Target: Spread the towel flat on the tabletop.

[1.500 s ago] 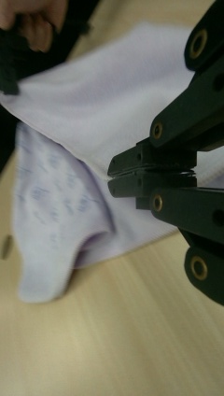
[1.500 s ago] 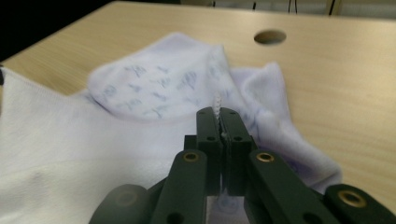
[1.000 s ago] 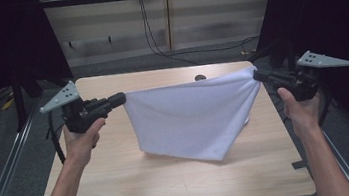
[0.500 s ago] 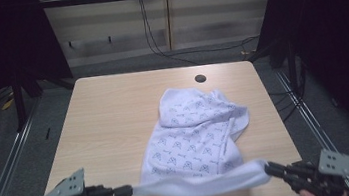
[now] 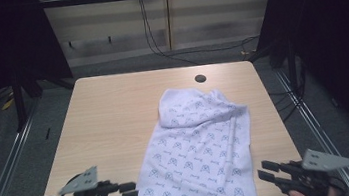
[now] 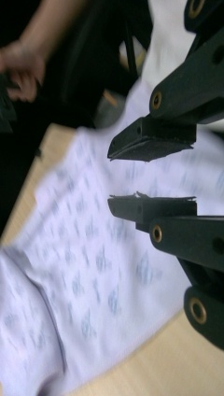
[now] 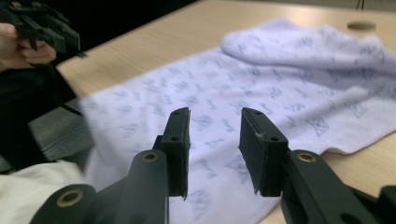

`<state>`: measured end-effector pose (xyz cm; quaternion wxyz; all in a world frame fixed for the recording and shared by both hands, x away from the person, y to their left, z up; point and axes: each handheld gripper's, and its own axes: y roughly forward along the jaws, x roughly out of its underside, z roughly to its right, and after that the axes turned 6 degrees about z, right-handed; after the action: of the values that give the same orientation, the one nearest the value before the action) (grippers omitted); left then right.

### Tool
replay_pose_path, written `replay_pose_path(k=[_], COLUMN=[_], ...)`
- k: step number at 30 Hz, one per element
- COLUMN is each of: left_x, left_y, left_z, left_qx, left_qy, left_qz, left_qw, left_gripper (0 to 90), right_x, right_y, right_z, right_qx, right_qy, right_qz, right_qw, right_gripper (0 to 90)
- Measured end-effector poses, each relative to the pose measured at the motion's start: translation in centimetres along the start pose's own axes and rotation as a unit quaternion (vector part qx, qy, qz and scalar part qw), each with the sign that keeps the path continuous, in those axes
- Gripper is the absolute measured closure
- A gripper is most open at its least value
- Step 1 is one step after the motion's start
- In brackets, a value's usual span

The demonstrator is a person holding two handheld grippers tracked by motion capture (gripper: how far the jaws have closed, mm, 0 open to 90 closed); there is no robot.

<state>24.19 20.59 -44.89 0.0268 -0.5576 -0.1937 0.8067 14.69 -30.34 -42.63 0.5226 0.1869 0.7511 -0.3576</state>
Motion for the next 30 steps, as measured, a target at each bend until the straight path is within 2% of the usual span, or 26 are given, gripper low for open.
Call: replay_pose_path(k=[1, 2, 3, 4, 5, 6, 7, 8, 10, 11, 12, 16, 17, 20, 21, 23, 25, 26, 28, 30], left_x=[-0.4, -0.4, -0.7, -0.9, -1.1, -1.3, -1.5, -1.6, -1.3, -1.1, -0.8, -0.1, 0.2, 1.1, 1.4, 2.0, 2.7, 2.7, 2.2, 1.4], left_y=[2.0, 2.0, 3.0, 4.0, 5.3, 6.3, 7.4, 8.4, 10.1, 10.6, 10.8, 9.3, 8.7, 6.8, 6.1, 5.0, 4.1, 3.7, 3.6, 4.0], left_z=[-2.0, -2.0, -2.9, -3.9, -5.0, -6.2, -7.4, -8.2, -9.1, -9.2, -9.2, -9.0, -8.8, -7.0, -6.1, -4.6, -3.6, -3.4, -3.9, -5.6], left_qx=[-0.01, -0.01, -0.016, -0.027, -0.054, -0.063, -0.059, -0.069, -0.084, -0.1, -0.1, -0.1, -0.095, -0.089, -0.091, -0.073, -0.047, -0.051, -0.055, -0.086], left_qy=[-0.006, -0.006, -0.005, 0.003, 0.014, 0.003, -0.018, -0.023, -0.04, -0.025, -0.015, -0.027, -0.029, -0.013, -0.001, -0.008, -0.021, -0.013, -0.022, -0.023], left_qz=[-0.019, -0.019, -0.034, -0.047, -0.058, -0.054, -0.059, -0.062, -0.074, -0.087, -0.091, -0.097, -0.099, -0.116, -0.127, -0.141, -0.142, -0.14, -0.112, -0.099], left_qw=[0.9998, 0.9998, 0.9993, 0.9985, 0.9967, 0.9966, 0.9964, 0.9955, 0.9929, 0.9908, 0.9907, 0.9899, 0.9901, 0.9892, 0.9878, 0.9873, 0.9885, 0.9888, 0.992, 0.9911], left_gripper=[71.7, 75.0, 75.0, 75.1, 76.4, 77.8, 78.0, 76.4, 73.8, 72.8, 72.7, 78.8, 80.2, 81.8, 81.6, 77.6, 77.1, 77.2, 77.1, 77.3], right_x=[0.2, 0.2, 0.4, 0.4, 0.4, 0.4, 0.4, 0.4, 0.4, 0.4, 0.5, 0.9, 1.1, 1.2, 1.2, 1.2, 1.0, 0.8, 0.4, -0.1], right_y=[1.2, 1.2, 3.0, 3.8, 4.6, 5.5, 6.3, 7.1, 8.3, 8.7, 9.0, 9.4, 9.4, 9.5, 9.7, 10.2, 11.2, 11.6, 12.8, 14.5], right_z=[0.9, 0.9, 2.3, 2.9, 3.5, 4.3, 4.9, 5.4, 6.1, 6.3, 6.5, 6.5, 6.6, 6.6, 6.6, 6.6, 6.7, 6.8, 6.9, 7.0], right_qx=[0.0, 0.0, 0.008, 0.012, 0.014, 0.016, 0.019, 0.021, 0.03, 0.035, 0.038, 0.059, 0.062, 0.063, 0.063, 0.059, 0.056, 0.053, 0.048, 0.046], right_qy=[0.005, 0.005, 0.005, 0.004, 0.01, 0.017, 0.02, 0.023, 0.022, 0.013, 0.013, -0.012, -0.011, -0.017, -0.018, -0.021, -0.031, -0.032, -0.029, -0.042], right_qz=[-0.014, -0.014, -0.034, -0.042, -0.049, -0.056, -0.06, -0.065, -0.075, -0.081, -0.087, -0.107, -0.111, -0.116, -0.117, -0.124, -0.135, -0.134, -0.134, -0.141], right_qw=[0.9999, 0.9999, 0.9994, 0.999, 0.9986, 0.9981, 0.9978, 0.9974, 0.9965, 0.996, 0.9954, 0.9924, 0.9918, 0.9911, 0.991, 0.9904, 0.9888, 0.989, 0.9895, 0.9881], right_gripper=[62.1, 62.1, 61.5, 61.1, 60.6, 60.3, 60.3, 60.3, 59.9, 60.0, 60.2, 62.2, 62.7, 63.5, 63.3, 62.8, 62.4, 62.1, 61.7, 61.0])
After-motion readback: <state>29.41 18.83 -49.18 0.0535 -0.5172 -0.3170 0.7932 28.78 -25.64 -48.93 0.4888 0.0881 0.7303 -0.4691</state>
